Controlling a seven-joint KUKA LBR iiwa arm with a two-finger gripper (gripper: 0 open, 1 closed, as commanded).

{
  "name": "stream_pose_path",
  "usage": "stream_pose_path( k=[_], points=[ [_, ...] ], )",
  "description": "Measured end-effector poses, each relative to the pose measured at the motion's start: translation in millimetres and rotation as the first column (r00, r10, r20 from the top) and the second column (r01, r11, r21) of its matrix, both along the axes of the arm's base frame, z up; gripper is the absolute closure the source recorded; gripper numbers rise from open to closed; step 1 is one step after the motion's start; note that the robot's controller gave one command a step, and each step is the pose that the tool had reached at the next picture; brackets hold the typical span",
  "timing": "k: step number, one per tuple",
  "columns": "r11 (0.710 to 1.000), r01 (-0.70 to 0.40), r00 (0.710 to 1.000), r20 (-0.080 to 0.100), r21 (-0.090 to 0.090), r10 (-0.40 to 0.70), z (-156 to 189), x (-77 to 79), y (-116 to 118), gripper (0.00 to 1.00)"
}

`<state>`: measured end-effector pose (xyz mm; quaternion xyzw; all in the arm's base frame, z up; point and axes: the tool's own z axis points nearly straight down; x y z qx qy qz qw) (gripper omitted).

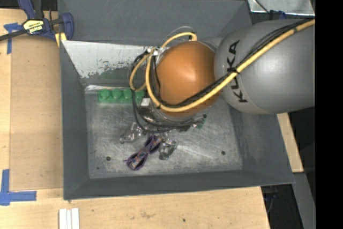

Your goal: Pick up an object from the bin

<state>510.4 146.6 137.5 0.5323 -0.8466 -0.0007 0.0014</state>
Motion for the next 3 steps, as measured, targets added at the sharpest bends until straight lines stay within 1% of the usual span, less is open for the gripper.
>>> stream_pose_path(
  k=[1, 2, 3],
  points=[
    [0.919, -0.395, 0.919, 0.007, 0.004, 0.395, -62.6, 31.1, -0.4, 1.0],
    [0.919, -0.395, 0.919, 0.007, 0.004, 0.395, -62.6, 31.1, -0.4, 1.0],
    [0.905, -0.426, 0.905, 0.012, 0.005, 0.426, -57.2, 25.1, -5.3, 1.0]
  ],
)
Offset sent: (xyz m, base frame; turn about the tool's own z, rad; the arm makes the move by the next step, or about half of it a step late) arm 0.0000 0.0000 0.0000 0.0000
